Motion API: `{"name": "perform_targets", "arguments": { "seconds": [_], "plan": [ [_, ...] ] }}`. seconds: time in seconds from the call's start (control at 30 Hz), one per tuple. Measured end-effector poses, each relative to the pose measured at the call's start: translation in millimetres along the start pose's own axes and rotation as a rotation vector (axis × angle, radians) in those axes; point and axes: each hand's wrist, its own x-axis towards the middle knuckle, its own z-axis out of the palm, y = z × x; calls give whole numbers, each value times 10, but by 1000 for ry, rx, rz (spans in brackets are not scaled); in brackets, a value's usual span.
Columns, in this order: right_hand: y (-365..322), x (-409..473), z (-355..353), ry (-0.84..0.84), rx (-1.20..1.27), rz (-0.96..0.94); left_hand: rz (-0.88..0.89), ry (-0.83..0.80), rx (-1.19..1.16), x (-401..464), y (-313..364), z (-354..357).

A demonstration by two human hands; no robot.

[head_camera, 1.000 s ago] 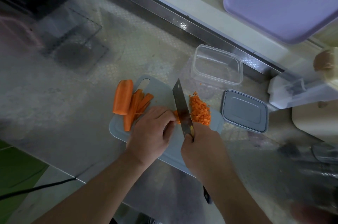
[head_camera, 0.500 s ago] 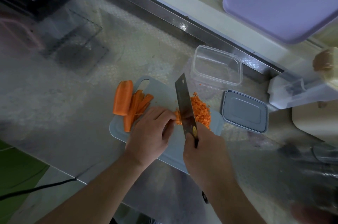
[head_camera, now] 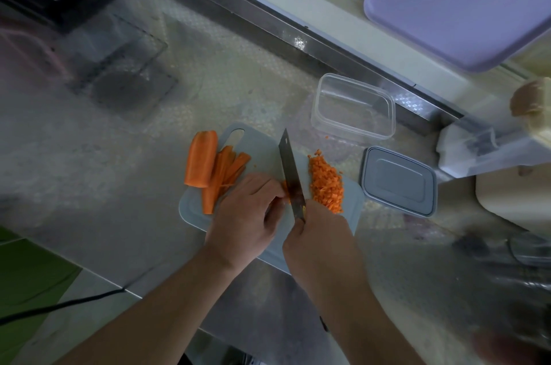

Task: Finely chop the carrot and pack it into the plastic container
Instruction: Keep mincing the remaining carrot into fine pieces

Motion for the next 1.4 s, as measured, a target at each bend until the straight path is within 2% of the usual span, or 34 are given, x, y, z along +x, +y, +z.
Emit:
{"name": "perform_targets", "arguments": {
  "seconds": [0.27,0.8,1.07,1.4],
  "plan": [
    [132,-8,106,129,107,-62,-20,15,-39,5,20,-18],
    [163,-66,6,82,78,-65,16,23,-41,12,9,-20],
    [62,-11,58,6,15,-33,9,10,-23,2,14,-19],
    [158,-37,125,112,117,-75,-7,17,-51,14,2,-17]
  ]
}}
